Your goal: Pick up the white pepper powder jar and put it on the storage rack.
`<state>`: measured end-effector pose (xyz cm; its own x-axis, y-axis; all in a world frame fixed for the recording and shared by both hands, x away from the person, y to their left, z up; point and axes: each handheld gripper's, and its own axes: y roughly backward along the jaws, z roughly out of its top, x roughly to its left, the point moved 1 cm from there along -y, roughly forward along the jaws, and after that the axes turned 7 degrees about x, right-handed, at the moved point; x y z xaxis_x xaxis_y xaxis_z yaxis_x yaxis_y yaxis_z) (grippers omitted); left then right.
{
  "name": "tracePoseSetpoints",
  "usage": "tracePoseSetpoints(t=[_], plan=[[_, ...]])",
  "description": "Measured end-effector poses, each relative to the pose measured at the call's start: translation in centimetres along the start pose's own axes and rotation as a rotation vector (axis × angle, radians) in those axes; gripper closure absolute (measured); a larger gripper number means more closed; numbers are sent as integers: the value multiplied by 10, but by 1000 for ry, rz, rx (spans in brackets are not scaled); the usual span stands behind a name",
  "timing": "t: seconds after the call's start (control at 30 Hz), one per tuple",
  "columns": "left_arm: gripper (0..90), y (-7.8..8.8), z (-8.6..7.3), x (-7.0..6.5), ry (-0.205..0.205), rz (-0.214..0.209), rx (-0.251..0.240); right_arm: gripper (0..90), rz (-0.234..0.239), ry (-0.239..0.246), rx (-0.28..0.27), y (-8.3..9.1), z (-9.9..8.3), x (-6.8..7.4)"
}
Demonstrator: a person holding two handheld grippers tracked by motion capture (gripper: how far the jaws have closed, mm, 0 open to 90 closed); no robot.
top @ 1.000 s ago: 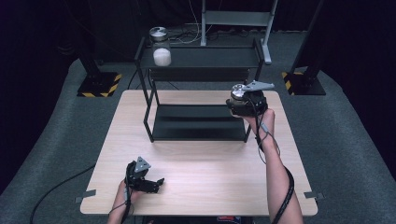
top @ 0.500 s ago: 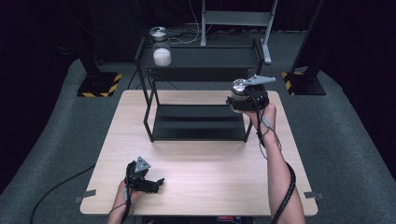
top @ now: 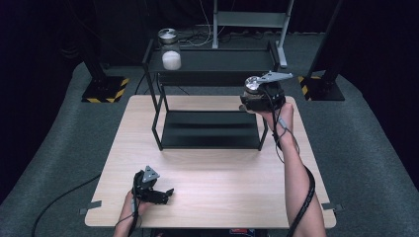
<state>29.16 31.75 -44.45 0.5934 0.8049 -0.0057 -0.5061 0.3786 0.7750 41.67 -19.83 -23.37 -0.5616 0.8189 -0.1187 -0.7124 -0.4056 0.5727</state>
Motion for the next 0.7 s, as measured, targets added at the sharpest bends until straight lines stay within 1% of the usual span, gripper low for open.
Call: tracePoseSetpoints(t=[0.7], plan=[[3, 0, 0, 0, 0, 0, 0, 308, 1, 25, -7, 15, 24, -2]])
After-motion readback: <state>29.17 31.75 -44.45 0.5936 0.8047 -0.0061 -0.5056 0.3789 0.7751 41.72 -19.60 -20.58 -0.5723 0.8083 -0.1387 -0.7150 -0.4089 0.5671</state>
